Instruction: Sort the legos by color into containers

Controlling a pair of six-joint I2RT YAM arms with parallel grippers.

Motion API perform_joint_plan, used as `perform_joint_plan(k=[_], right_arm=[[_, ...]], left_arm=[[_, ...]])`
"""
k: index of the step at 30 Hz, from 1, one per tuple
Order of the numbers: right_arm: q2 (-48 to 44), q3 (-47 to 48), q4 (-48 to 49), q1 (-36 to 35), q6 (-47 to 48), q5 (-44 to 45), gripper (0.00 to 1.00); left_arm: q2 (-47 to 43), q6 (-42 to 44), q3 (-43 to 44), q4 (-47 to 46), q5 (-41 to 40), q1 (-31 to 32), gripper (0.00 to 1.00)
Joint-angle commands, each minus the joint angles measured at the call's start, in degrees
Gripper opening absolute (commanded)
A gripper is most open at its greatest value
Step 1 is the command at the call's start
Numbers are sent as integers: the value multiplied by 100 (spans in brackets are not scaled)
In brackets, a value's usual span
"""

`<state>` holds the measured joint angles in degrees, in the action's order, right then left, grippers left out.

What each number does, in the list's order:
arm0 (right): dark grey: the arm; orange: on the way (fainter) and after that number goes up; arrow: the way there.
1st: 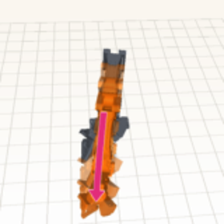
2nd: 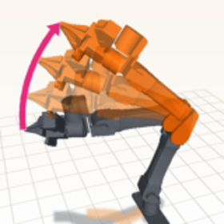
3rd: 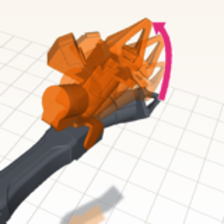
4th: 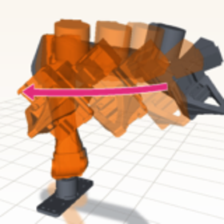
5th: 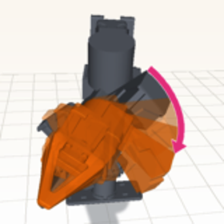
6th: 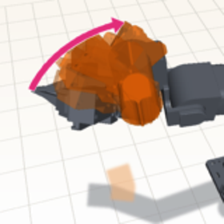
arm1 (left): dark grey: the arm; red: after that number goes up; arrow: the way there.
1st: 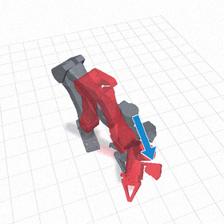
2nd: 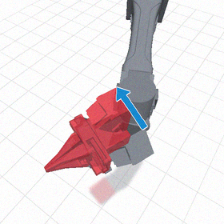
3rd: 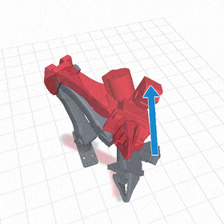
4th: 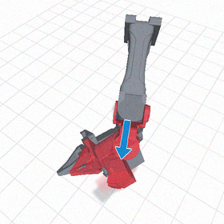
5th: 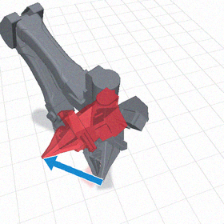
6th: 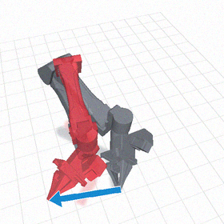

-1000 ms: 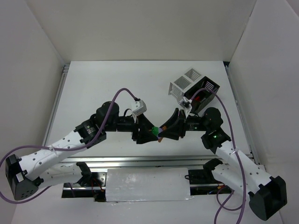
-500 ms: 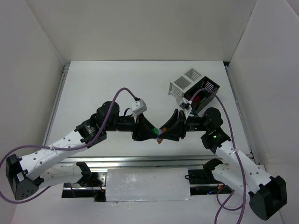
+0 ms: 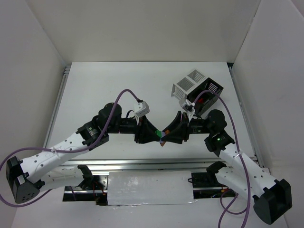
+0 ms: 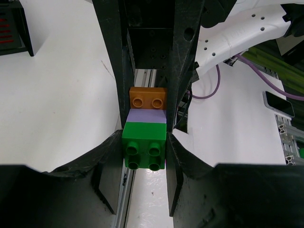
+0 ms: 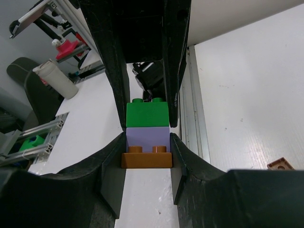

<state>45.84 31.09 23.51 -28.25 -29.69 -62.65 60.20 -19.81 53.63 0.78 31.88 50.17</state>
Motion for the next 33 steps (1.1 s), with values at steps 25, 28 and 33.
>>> perform_joint_plan(k=[25,28,33], right_arm=[[-541,-94,-162,127,306,429,73],[-585,-147,-101,197,289,412,65],[-577,-218,241,224,61,333,32]], left_arm=[[-272,180,210,-121,3,45,0],[-299,180,201,-148,46,45,0],[-299,171,175,-174,126,45,0]])
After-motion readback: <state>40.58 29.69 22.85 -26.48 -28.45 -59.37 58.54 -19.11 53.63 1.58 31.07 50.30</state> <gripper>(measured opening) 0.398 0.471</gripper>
